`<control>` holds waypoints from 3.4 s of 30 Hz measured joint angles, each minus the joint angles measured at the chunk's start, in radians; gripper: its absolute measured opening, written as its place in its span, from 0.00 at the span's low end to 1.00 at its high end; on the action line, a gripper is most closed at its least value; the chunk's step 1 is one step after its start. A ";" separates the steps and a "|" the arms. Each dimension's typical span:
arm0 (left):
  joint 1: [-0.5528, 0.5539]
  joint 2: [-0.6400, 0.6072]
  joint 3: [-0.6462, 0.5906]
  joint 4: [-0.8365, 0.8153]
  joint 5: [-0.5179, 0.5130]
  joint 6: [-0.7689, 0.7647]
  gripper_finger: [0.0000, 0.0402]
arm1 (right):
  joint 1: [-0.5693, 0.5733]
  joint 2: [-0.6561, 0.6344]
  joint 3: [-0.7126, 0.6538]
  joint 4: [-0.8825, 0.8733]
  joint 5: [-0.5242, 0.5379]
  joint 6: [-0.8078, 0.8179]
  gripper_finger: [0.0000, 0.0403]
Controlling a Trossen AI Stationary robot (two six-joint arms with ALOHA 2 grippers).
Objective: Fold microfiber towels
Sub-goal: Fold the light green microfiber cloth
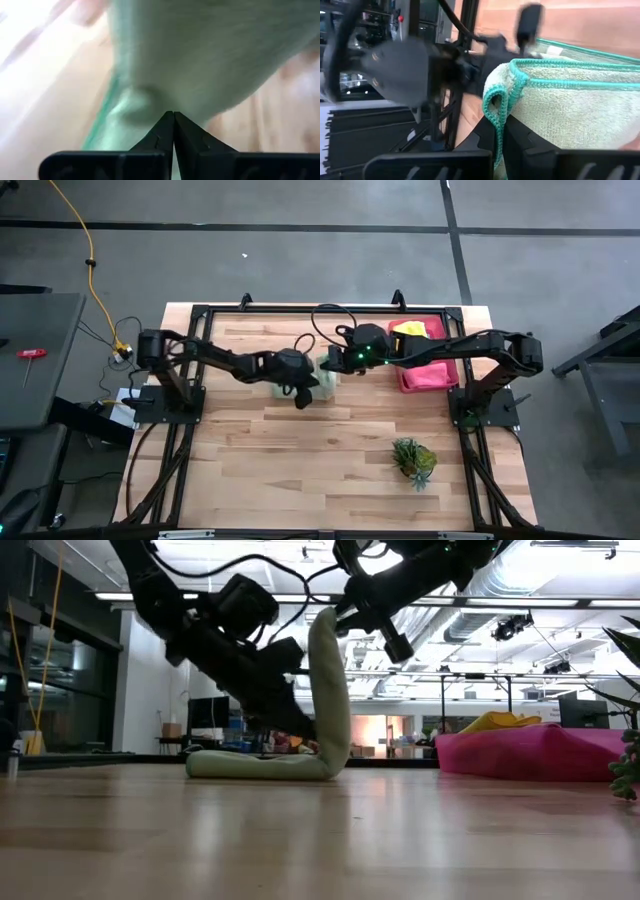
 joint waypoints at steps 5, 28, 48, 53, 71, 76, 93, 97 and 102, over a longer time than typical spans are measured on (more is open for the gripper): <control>0.061 -0.122 -0.009 -0.281 -0.009 0.098 0.00 | 0.000 0.000 0.000 -0.020 0.000 -0.019 0.00; 0.070 -0.418 -0.343 -0.454 -0.039 -0.039 0.00 | -0.013 0.000 0.000 -0.048 -0.022 -0.044 0.00; 0.069 -0.270 -0.230 -0.426 -0.039 0.108 0.00 | 0.002 0.169 -0.001 0.161 -0.050 0.007 0.00; 0.069 -0.270 -0.230 -0.424 -0.048 0.098 0.00 | 0.002 0.241 -0.001 0.282 -0.034 0.077 0.00; 0.069 -0.269 -0.230 -0.387 -0.062 0.060 0.00 | 0.014 0.485 0.150 0.355 -0.007 0.155 0.00; 0.070 -0.269 -0.230 -0.387 -0.063 0.053 0.00 | 0.014 0.503 0.169 0.265 0.066 0.157 0.00; 0.070 -0.270 -0.230 -0.362 -0.087 0.055 0.00 | 0.011 0.503 0.169 0.390 0.023 0.153 0.37; 0.070 -0.272 -0.229 -0.362 -0.089 0.056 0.00 | -0.009 0.498 0.168 0.404 -0.040 0.093 0.52; 0.085 -0.290 -0.229 -0.391 -0.087 0.053 0.00 | -0.053 0.421 0.169 0.246 -0.072 -0.065 0.56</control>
